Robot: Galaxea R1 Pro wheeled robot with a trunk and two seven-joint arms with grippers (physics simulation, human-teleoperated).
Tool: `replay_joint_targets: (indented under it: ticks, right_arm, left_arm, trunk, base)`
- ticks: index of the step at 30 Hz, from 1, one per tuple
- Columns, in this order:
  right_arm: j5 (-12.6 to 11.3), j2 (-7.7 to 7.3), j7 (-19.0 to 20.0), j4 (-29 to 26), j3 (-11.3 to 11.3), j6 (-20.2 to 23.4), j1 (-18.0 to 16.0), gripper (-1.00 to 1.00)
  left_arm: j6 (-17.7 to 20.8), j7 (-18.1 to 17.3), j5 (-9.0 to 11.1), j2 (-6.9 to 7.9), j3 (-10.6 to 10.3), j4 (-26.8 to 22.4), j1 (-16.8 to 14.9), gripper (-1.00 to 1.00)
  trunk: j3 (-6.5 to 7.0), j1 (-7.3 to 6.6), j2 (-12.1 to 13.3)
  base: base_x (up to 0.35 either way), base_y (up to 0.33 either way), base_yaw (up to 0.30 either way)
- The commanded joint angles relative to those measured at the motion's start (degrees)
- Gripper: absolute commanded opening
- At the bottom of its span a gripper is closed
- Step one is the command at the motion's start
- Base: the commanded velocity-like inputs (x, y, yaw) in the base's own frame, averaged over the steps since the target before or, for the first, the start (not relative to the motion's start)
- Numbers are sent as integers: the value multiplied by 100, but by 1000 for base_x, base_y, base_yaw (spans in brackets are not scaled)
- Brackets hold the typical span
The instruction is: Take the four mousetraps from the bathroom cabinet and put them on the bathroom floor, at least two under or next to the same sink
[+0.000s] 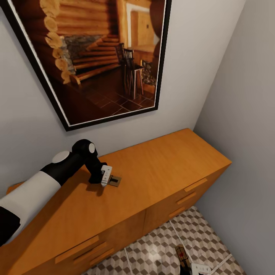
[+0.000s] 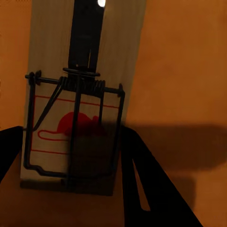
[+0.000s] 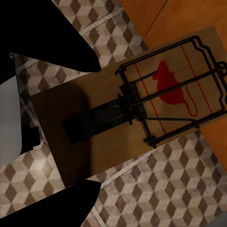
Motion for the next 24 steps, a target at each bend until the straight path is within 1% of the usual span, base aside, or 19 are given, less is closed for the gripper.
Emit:
replay_joint_targets:
  ticks: [1,12,18,20,22,24]
  right_arm:
    - [-57,3,1,7,49,-21,-4,-100]
    - [-57,2,1,7,49,-21,-4,-100]
    - [-57,1,1,7,49,-21,-4,-100]
    - [-57,2,1,7,49,-21,-4,-100]
    - [-57,1,1,7,49,-21,-4,-100]
    - [-57,1,1,7,49,-21,-4,-100]
  left_arm:
    - [24,0,-24,4,-12,-10,10,-100]
    - [24,0,-25,2,-12,-16,10,-100]
    - [27,-8,-25,-11,9,-101,10,-100]
    - [30,-10,-25,-17,60,-145,10,-100]
    - [31,-20,-25,-21,185,-213,10,-100]
    - [32,-38,-25,-27,385,-315,10,-100]
  trunk:
    - [-8,3,-3]
    - [-8,3,-3]
    - [-8,3,-3]
    - [-8,3,-3]
    - [-8,3,-3]
    - [-8,3,-3]
  base:
    - [0,0,0]
    - [0,0,0]
    - [0,0,0]
    - [0,0,0]
    - [0,0,0]
    - [0,0,0]
